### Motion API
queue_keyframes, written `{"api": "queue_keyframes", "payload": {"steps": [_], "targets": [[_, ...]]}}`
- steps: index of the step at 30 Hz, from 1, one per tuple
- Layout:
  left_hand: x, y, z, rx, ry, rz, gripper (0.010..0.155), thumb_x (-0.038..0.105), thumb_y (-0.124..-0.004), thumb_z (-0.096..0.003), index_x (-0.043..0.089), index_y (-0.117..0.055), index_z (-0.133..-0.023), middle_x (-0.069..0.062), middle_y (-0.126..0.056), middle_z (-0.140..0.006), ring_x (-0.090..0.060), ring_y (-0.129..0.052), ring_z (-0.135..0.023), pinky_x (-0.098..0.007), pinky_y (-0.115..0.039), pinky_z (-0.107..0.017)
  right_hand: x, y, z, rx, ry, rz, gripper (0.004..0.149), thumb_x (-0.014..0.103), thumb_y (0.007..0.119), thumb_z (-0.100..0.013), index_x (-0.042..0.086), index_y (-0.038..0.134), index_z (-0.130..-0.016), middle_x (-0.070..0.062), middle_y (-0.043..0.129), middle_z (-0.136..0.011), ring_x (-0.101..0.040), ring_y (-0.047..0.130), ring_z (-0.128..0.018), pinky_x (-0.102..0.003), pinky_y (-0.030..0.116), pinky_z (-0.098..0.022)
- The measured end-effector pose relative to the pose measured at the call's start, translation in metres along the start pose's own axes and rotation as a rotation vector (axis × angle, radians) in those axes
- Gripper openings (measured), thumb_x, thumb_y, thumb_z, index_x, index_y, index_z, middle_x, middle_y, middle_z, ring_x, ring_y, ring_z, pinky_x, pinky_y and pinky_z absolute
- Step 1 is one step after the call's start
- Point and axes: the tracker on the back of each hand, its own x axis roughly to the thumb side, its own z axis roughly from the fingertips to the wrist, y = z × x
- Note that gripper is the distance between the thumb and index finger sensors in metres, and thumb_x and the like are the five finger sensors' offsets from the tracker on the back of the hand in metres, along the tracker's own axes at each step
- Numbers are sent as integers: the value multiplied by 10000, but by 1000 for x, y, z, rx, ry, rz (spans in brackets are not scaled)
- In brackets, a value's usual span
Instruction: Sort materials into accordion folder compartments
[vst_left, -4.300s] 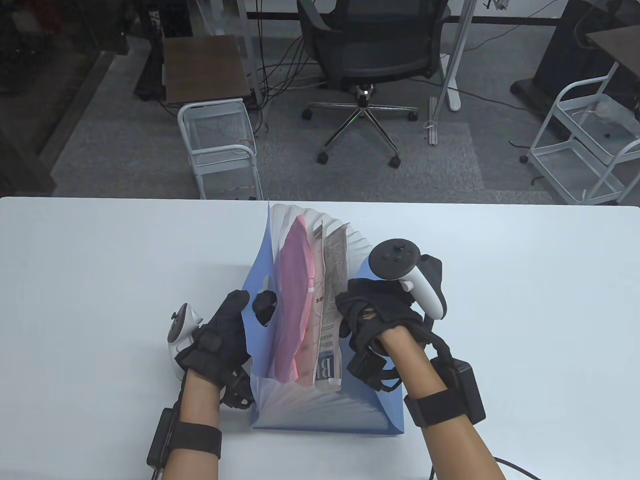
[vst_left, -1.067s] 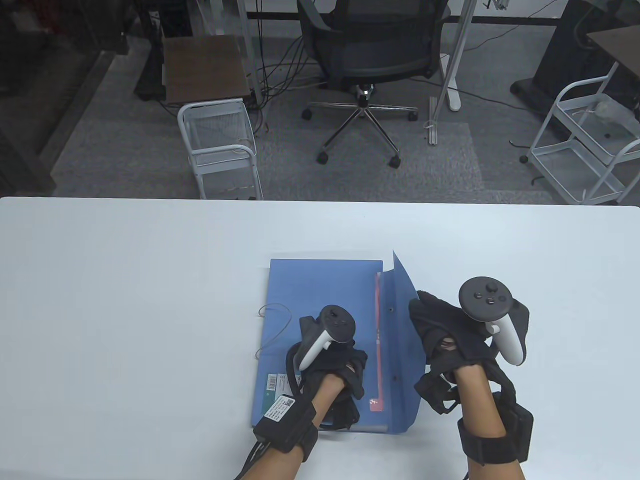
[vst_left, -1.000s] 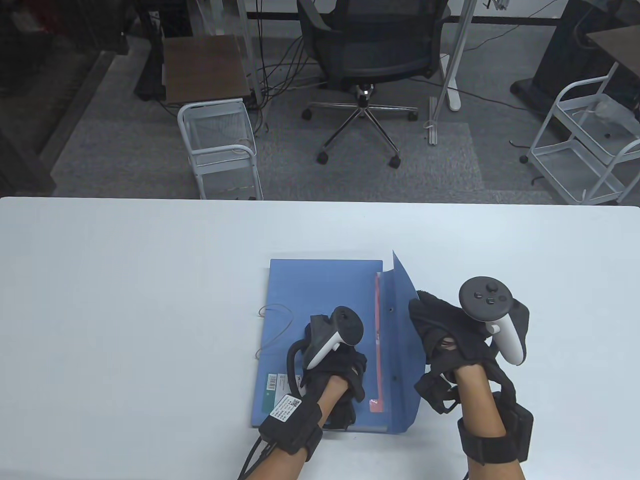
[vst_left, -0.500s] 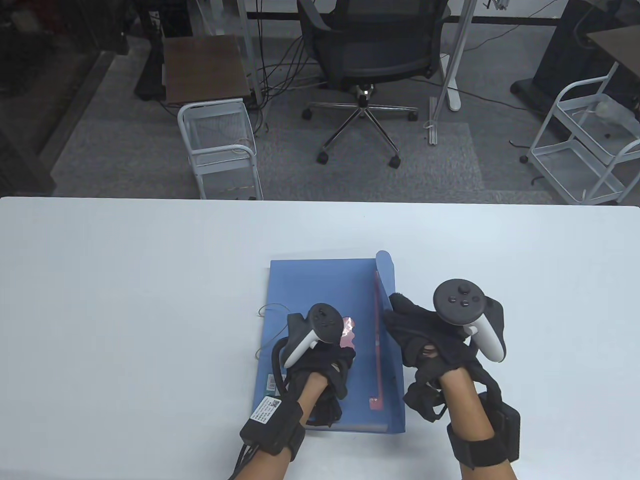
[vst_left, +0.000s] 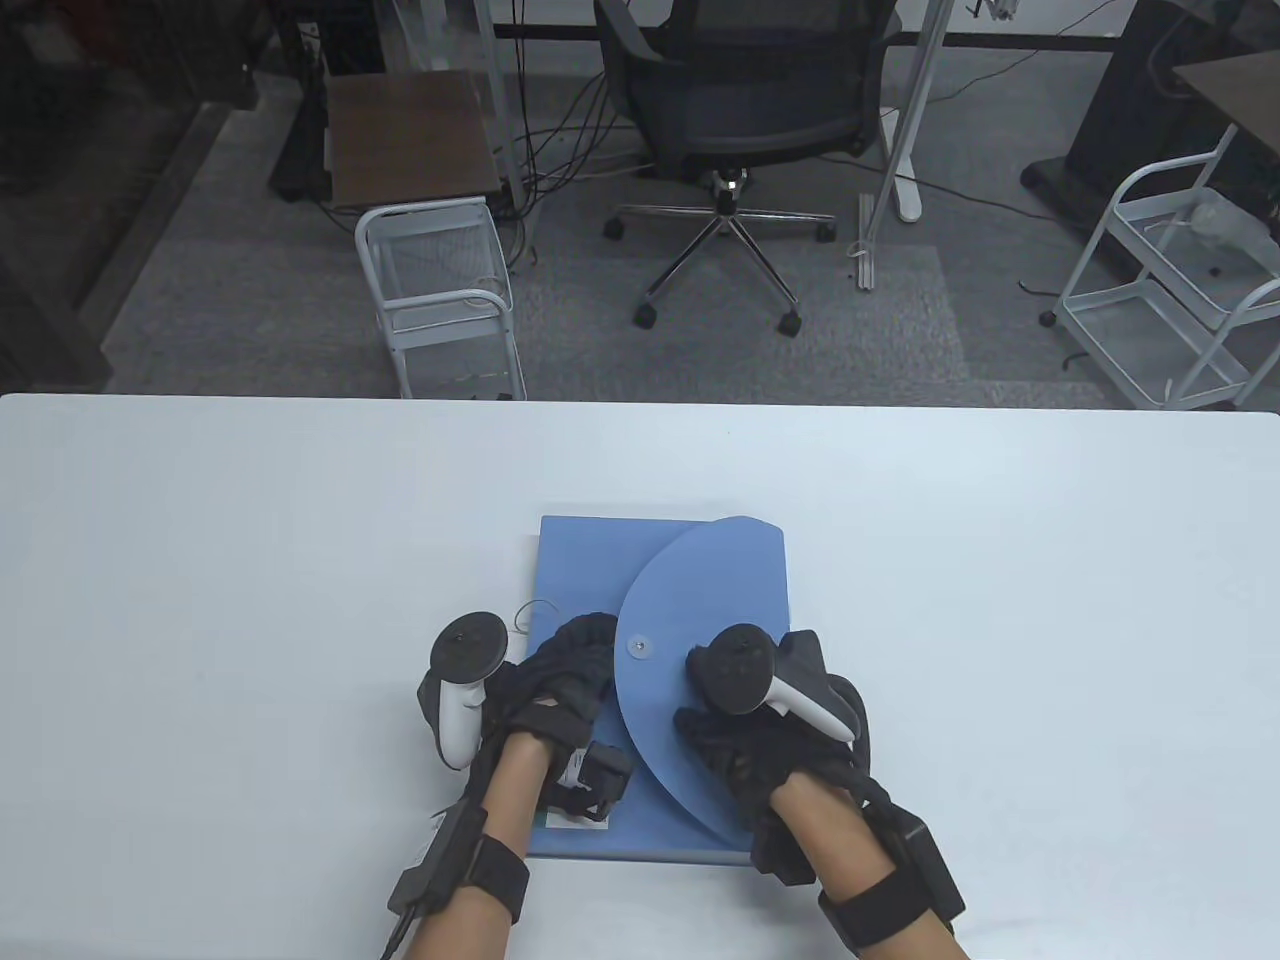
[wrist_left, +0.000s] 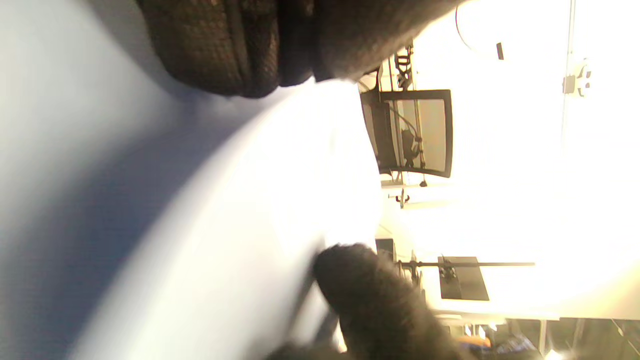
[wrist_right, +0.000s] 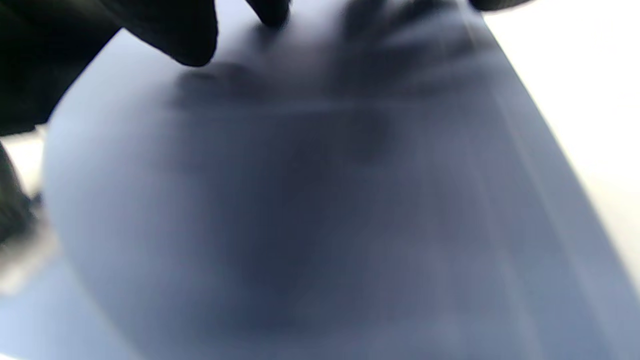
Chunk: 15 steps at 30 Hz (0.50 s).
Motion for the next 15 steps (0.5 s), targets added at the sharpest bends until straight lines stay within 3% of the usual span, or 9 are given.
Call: {"api": "queue_keyframes", "payload": {"steps": [3,6,11,15], "targets": [[11,9,5,75,-22,-85,516,229,-692,-608,63,-625,-1092,-277,-588,-1141,-456,-756,-955,-432,-781,-634,-4,10,-5,-10,-18,27,703,485,705,-625,221,339,-1164,-331,86,-1163,-653,190,-1001,-827,458,-623],[23,14,9,17,-72,-108,480,245,-694,-615,92,-678,-1070,-240,-635,-1136,-437,-784,-945,-424,-797,-629,-6,13,-7,45,-5,12,726,474,722,-627,258,281,-1162,-322,4,-1142,-643,109,-985,-818,482,-623],[49,32,21,-29,-173,10,455,308,-716,-628,116,-724,-1040,-216,-693,-1116,-421,-828,-910,-428,-813,-608,-7,17,-9,56,28,28,724,470,726,-623,293,262,-1149,-298,-5,-1143,-622,86,-987,-791,487,-645],[66,59,35,106,-279,-40,427,342,-754,-620,138,-772,-995,-184,-764,-1077,-391,-898,-828,-417,-861,-547,-7,17,-11,74,55,12,691,453,737,-622,357,289,-1138,-277,4,-1151,-602,79,-995,-782,486,-653]]}}
